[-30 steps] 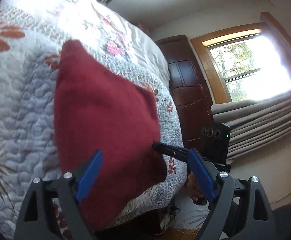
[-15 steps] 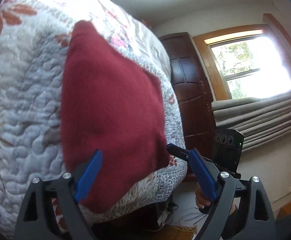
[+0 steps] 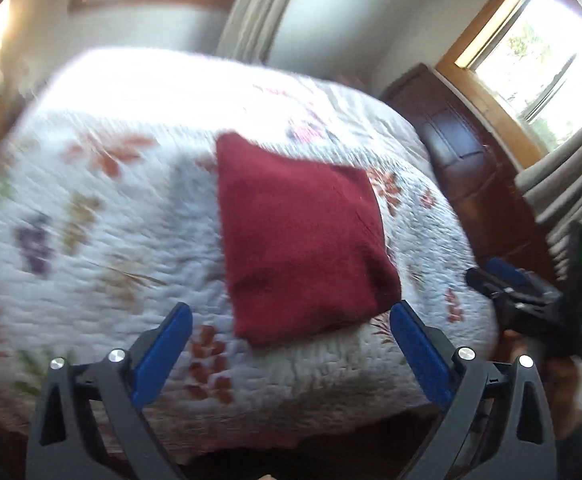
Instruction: Fold small clothes
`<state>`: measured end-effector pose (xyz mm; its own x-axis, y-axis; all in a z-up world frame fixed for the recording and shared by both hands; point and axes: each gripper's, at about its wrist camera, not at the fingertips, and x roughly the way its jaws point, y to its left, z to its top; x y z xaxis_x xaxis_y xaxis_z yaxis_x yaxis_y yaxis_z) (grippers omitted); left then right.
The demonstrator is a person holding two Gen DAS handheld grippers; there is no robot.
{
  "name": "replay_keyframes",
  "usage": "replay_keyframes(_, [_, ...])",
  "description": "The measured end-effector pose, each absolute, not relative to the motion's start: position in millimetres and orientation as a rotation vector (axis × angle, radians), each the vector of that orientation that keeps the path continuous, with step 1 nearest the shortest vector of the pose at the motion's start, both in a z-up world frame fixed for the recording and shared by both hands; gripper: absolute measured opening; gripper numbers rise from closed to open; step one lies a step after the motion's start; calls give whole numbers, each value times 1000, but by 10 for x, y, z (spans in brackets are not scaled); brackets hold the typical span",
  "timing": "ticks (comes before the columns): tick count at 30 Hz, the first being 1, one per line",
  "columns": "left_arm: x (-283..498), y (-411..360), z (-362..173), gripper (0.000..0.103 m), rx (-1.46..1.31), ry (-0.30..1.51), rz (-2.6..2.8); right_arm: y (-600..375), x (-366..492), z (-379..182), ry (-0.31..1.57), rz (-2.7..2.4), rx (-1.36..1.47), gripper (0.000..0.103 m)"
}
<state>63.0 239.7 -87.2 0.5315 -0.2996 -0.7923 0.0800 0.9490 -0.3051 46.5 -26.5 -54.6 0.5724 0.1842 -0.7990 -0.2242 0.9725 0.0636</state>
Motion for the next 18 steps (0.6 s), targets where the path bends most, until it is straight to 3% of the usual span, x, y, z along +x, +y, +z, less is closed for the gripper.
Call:
replay_keyframes(3, [34,2238,-291,99,-218,876,-89,-331,207,-226,913,214,-26,100])
replay_keyframes(7, [-287,2166,13,99,-236,868,-83,-346,-309,267,760,223,-85,100])
replay_keyframes(10, [-542,2124,231,99,-247,856,-128,-382,-524,401,783,269,-55,100])
replay_keyframes(18, [-946,1918,122,99,-245,921,-86,-443,-889,355,859,209,-58,100])
